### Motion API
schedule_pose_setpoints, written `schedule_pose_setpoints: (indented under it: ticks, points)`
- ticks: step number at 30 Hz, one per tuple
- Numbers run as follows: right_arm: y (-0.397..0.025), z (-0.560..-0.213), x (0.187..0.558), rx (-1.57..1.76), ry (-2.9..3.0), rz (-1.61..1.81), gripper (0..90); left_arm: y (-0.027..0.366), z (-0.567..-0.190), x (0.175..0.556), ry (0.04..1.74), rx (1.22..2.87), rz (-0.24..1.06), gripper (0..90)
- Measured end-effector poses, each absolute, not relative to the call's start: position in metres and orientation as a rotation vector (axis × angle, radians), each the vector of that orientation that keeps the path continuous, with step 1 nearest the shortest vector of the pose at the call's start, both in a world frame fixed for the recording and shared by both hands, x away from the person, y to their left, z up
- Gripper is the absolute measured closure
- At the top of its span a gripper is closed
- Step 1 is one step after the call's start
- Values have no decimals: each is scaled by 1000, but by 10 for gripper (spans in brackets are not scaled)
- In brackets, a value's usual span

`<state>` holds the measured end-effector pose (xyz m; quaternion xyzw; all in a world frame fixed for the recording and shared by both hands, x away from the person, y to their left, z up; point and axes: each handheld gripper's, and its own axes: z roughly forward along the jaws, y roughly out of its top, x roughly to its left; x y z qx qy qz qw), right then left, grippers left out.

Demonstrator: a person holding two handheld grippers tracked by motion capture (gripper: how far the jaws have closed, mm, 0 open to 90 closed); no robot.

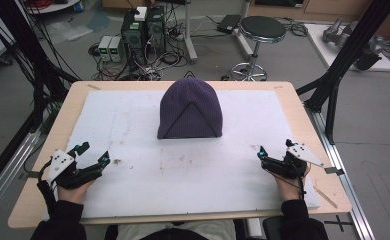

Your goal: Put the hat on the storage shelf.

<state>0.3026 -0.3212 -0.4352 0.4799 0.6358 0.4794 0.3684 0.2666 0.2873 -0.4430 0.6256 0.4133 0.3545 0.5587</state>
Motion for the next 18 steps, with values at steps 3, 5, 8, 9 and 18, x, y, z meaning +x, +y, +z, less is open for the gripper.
schedule_pose_setpoints:
  ticks: [3,5,8,9,18]
  points:
    - [-321,-436,303,1242,1632,1240,12,287,-443,267,972,1476,837,206]
    - [-321,-436,303,1240,1633,1235,12,288,-443,267,972,1476,837,205]
    - [-321,-436,304,1236,1634,1236,12,288,-443,267,974,1478,835,205]
    - [-321,-436,304,1235,1637,1235,12,288,-444,267,974,1478,834,205]
    - [-320,-437,304,1239,1651,1236,12,287,-443,268,983,1486,826,206]
